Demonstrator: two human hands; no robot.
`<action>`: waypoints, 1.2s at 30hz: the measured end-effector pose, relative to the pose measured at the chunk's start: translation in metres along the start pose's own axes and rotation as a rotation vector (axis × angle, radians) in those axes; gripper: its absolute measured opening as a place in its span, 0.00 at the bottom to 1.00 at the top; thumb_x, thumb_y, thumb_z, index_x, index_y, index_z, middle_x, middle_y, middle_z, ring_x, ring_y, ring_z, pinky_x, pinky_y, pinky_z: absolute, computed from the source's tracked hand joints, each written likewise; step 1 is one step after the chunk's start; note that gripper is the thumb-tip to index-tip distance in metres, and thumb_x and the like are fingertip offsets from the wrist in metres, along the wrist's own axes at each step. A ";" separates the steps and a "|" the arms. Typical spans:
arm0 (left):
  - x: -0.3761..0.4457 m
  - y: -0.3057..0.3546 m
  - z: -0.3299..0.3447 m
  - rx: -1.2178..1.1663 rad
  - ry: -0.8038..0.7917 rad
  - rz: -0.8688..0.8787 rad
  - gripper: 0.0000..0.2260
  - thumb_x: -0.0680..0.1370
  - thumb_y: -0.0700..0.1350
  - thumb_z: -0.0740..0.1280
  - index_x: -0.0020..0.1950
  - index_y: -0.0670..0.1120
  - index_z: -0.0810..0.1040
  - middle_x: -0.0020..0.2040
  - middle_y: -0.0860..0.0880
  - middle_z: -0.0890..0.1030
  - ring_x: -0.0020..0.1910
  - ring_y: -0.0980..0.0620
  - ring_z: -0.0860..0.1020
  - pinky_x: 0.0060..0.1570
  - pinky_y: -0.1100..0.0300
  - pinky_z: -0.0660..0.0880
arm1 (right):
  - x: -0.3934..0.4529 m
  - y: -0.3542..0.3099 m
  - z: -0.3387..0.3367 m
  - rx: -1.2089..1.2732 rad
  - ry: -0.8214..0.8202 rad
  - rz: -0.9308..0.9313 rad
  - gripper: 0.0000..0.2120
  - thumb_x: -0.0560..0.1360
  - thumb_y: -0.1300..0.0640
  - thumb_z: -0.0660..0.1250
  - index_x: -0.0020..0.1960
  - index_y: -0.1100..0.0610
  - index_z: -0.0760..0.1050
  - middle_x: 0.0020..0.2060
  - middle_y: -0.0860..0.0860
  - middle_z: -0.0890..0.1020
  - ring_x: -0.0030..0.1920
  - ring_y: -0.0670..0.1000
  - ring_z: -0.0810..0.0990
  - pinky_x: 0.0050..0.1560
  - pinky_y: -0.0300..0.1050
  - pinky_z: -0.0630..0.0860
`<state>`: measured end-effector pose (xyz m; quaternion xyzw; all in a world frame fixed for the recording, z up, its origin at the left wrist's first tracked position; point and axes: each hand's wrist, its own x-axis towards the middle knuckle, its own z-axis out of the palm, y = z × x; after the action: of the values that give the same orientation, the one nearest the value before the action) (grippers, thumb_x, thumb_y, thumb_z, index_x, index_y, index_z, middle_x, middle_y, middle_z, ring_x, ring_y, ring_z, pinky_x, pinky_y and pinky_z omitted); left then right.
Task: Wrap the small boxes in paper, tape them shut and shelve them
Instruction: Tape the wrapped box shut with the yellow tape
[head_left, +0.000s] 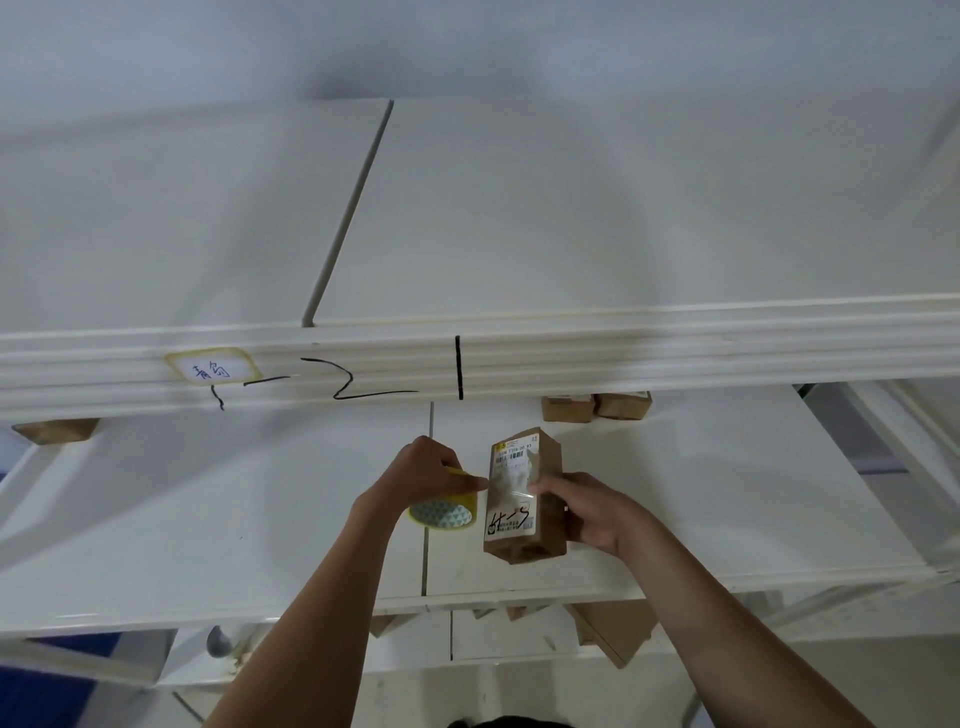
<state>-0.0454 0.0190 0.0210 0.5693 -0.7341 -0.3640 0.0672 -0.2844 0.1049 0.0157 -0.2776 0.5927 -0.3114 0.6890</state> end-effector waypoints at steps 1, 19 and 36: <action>0.000 0.001 0.001 -0.015 -0.005 -0.003 0.19 0.67 0.62 0.77 0.43 0.48 0.85 0.42 0.51 0.84 0.44 0.52 0.82 0.41 0.61 0.78 | -0.001 0.000 -0.001 0.018 -0.014 -0.005 0.20 0.76 0.58 0.71 0.67 0.61 0.75 0.54 0.58 0.86 0.57 0.59 0.84 0.55 0.53 0.82; -0.001 0.016 0.017 -0.047 -0.039 0.045 0.20 0.67 0.64 0.77 0.42 0.47 0.85 0.40 0.52 0.84 0.43 0.53 0.83 0.41 0.61 0.79 | 0.000 0.005 0.019 0.066 0.014 -0.104 0.32 0.67 0.49 0.80 0.67 0.56 0.74 0.54 0.57 0.86 0.53 0.59 0.86 0.60 0.62 0.79; -0.006 -0.004 -0.012 -0.350 -0.143 0.038 0.10 0.75 0.50 0.75 0.42 0.43 0.86 0.39 0.48 0.82 0.39 0.56 0.79 0.41 0.64 0.75 | -0.002 -0.001 0.002 0.136 0.069 -0.075 0.24 0.69 0.62 0.78 0.63 0.61 0.78 0.52 0.61 0.86 0.52 0.62 0.86 0.56 0.60 0.81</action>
<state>-0.0345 0.0186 0.0291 0.5078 -0.6729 -0.5245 0.1197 -0.2822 0.1060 0.0180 -0.2410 0.5828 -0.3860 0.6732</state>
